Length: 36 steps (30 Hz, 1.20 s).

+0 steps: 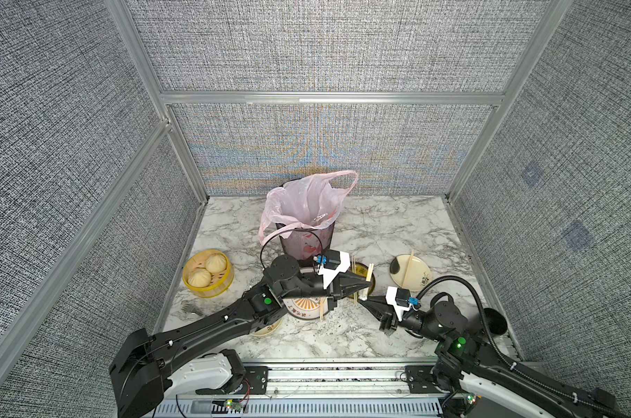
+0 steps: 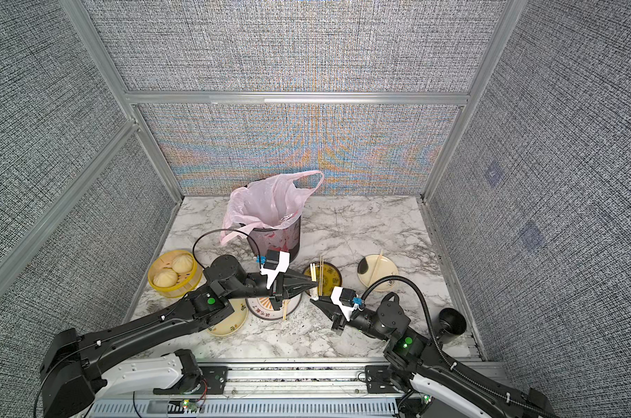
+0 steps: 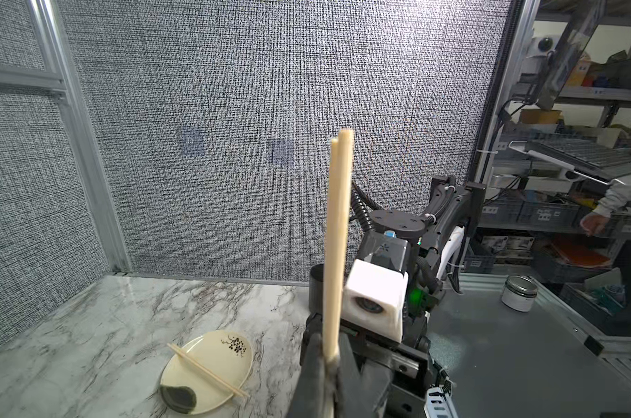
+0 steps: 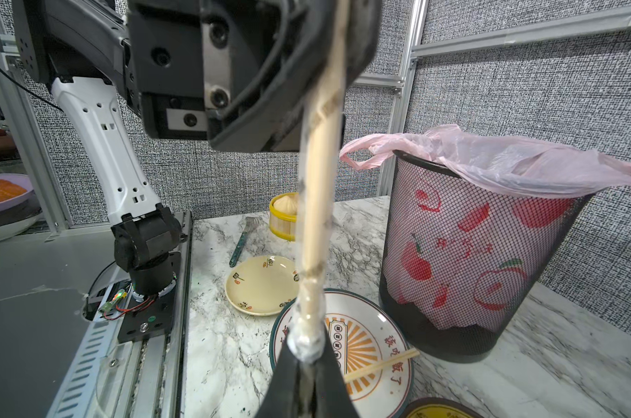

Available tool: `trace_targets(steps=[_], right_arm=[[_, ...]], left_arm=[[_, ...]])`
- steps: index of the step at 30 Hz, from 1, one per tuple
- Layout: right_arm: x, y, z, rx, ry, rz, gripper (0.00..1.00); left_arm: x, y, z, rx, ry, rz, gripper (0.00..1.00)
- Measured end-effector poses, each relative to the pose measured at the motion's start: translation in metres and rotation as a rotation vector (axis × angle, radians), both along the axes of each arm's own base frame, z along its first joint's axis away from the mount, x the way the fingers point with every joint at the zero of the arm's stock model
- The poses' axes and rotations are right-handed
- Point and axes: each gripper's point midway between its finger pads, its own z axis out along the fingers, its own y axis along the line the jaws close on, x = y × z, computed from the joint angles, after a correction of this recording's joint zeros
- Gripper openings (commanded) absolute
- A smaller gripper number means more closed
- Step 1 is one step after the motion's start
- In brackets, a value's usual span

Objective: Remove the packaging of disposable chopsticks
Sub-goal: Remove the packet bag from the disposable chopsticks.

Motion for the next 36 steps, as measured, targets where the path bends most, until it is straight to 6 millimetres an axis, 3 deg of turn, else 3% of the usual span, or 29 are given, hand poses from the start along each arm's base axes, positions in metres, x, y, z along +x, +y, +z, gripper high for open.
trace_targets(steps=[15,19,28,29,30,32,34,36], right_arm=[[0.001,0.001,-0.021,-0.08,0.075,0.001,0.0],[0.003,0.001,-0.012,-0.053,0.06,-0.01,0.0],[0.003,0.005,-0.016,-0.048,0.076,0.006,0.0],[0.003,0.005,-0.018,-0.047,0.08,0.007,0.18],[0.003,0.006,-0.019,-0.05,0.085,0.008,0.42],[0.003,0.005,-0.02,-0.05,0.085,0.009,0.73],[0.006,0.002,-0.014,-0.035,0.07,-0.006,0.88],[0.01,-0.003,-0.011,-0.022,0.068,-0.023,0.91]], left_arm=[[0.003,-0.002,-0.034,-0.015,0.018,0.006,0.1],[0.003,-0.009,-0.074,0.083,0.092,-0.017,0.14],[0.002,-0.004,-0.08,0.091,0.092,-0.007,0.0],[0.002,-0.004,-0.082,0.094,0.094,-0.003,0.0],[0.002,-0.003,-0.083,0.097,0.097,0.002,0.0],[0.002,0.0,-0.087,0.109,0.115,0.013,0.0],[0.005,0.003,-0.095,0.136,0.134,0.038,0.0],[0.006,0.005,-0.101,0.157,0.147,0.053,0.0]])
